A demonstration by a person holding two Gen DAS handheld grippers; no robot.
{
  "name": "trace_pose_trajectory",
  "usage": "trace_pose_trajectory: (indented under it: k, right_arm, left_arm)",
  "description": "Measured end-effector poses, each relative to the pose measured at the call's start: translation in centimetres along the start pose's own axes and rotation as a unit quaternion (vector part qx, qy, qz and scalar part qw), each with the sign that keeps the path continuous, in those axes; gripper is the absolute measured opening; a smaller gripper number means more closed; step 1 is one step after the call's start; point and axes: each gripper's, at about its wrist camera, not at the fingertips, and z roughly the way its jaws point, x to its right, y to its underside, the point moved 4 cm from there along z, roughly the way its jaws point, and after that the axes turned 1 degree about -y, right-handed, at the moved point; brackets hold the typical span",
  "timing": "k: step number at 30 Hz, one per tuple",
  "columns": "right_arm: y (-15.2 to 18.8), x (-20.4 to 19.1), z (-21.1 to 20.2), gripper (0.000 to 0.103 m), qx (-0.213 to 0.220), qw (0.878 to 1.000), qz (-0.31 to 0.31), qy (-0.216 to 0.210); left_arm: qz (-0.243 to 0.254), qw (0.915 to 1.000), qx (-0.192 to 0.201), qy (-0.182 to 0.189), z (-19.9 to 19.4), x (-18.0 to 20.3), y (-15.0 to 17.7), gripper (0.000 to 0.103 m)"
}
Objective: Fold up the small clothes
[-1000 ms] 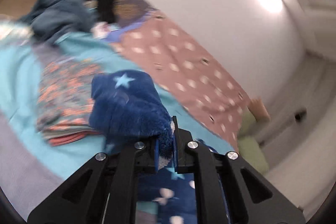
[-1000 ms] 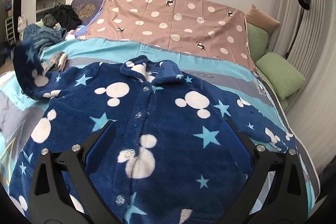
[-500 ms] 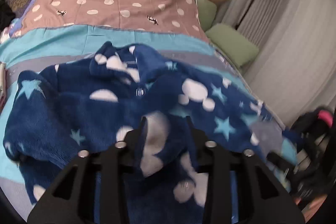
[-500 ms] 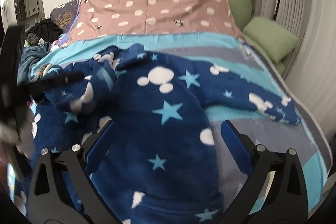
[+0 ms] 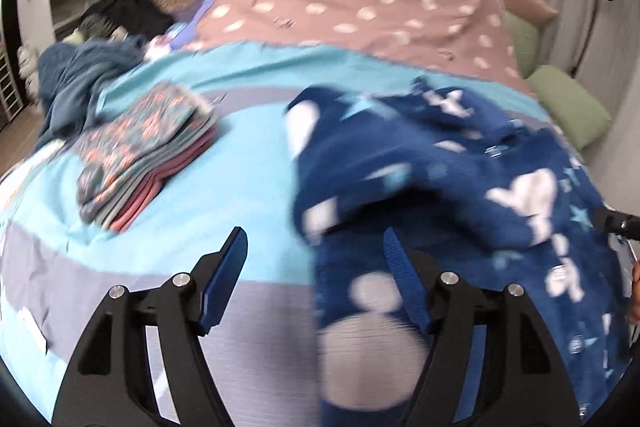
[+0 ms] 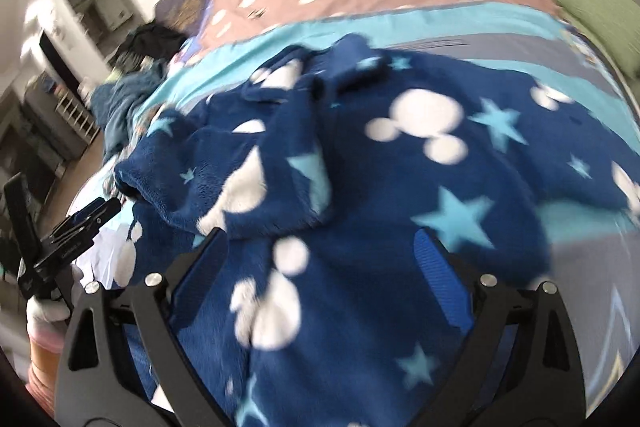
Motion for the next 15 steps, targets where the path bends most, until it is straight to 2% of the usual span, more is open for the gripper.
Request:
trace_pose_trajectory:
  k: [2,6,8,9,10,11,12,13,15]
  right_arm:
    - [-1.2,-0.5,1.9,0.096,-0.015,1.000,-0.017,0.000]
    - [-3.2,-0.4,5.1,0.096,-0.027,0.999,-0.032,0.027]
    - [-3.6,-0.2,6.2,0.096,-0.034,0.999,-0.016,0.023]
    - [-3.6,-0.1,6.5,0.092,-0.041,0.999,0.004,0.009]
    - [-3.5,-0.2,6.6,0.069,-0.045,0.999,0.015,-0.002]
    - [-3.4,-0.4,6.6,0.052,-0.057,0.998,0.027,-0.025]
    - [-3.6,-0.7,6.3,0.026,-0.072,0.996,0.028,-0.046]
    - [-3.9,-0.9,5.6,0.019,-0.070,0.996,0.024,-0.059]
    - [-4.9,-1.1,2.1,0.019,-0.013,0.998,0.011,-0.058]
  left_arm:
    - [0.002,0.9999,-0.013,-0.005,0.7,-0.4,0.1,0.071]
    - [-0.005,0.9996,-0.025,-0.007,2.6,-0.4,-0.4,0.071]
    - [0.003,0.9994,-0.023,-0.026,3.4,-0.1,-1.0,0.071]
    - [0.007,0.9990,-0.022,-0.040,3.7,0.0,-1.1,0.071]
    - [0.010,0.9982,-0.020,-0.055,4.0,-0.1,-1.3,0.071]
    - [0.011,0.9977,-0.019,-0.064,4.1,-0.1,-1.4,0.071]
    - [0.012,0.9975,-0.019,-0.068,4.2,-0.2,-1.3,0.071]
    - [0.013,0.9971,-0.018,-0.073,4.2,-0.2,-1.2,0.071]
    - [0.018,0.9963,-0.013,-0.084,4.1,-0.3,-1.0,0.073]
